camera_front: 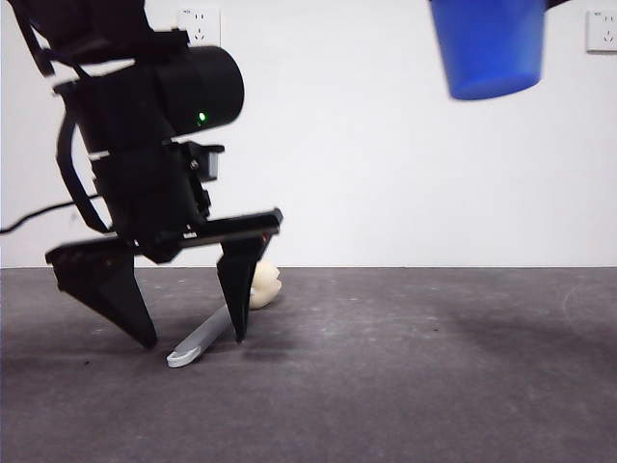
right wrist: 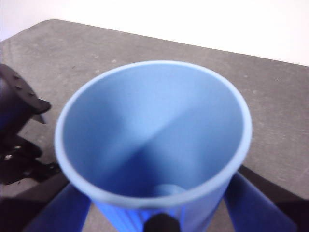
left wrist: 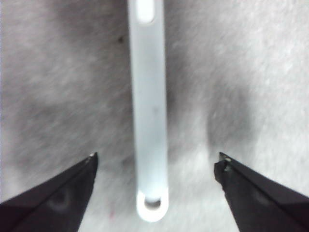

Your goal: Pick up the cup brush,pick up the cup,insert the brush into the cup,clean the cup,put the cup brush back,put the cup back to the fixed position on the table

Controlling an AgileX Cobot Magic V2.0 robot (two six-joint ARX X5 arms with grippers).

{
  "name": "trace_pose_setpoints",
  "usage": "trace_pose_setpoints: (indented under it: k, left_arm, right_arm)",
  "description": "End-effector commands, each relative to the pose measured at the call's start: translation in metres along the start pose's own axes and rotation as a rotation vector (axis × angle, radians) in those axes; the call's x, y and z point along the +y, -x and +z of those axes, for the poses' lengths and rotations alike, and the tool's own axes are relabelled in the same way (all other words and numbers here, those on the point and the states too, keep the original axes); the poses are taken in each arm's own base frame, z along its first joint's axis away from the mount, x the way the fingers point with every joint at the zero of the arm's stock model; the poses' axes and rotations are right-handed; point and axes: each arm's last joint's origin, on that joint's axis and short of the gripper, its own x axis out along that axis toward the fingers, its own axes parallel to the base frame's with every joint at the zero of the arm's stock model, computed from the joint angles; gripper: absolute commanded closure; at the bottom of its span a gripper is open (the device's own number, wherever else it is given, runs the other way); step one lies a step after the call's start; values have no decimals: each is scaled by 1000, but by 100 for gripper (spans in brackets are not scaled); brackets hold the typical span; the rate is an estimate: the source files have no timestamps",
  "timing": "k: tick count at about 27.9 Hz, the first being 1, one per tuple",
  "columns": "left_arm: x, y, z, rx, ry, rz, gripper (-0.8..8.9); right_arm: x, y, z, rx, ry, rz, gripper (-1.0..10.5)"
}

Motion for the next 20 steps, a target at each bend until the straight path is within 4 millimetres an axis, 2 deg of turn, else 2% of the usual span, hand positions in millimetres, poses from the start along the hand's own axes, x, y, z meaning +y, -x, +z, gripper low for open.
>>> trace_pose_setpoints:
  k: [1,10,16,20]
  left_arm:
    - [2,15,0,-30,-30,-15,404]
    - [5,86,-3,-122,-124,-185,404]
    - [11,132,-17,-165,-178,-290,404]
    - [19,164,-33,-180,-192,-355,404]
  right_arm:
    - [-1,-20,-15,24,-20,15,959]
    - [-18,-82,-56,38,-63,95,959]
    - [-29,-125,-74,54,-61,106,959]
    - [-44,-155,-96,75,-74,94,959]
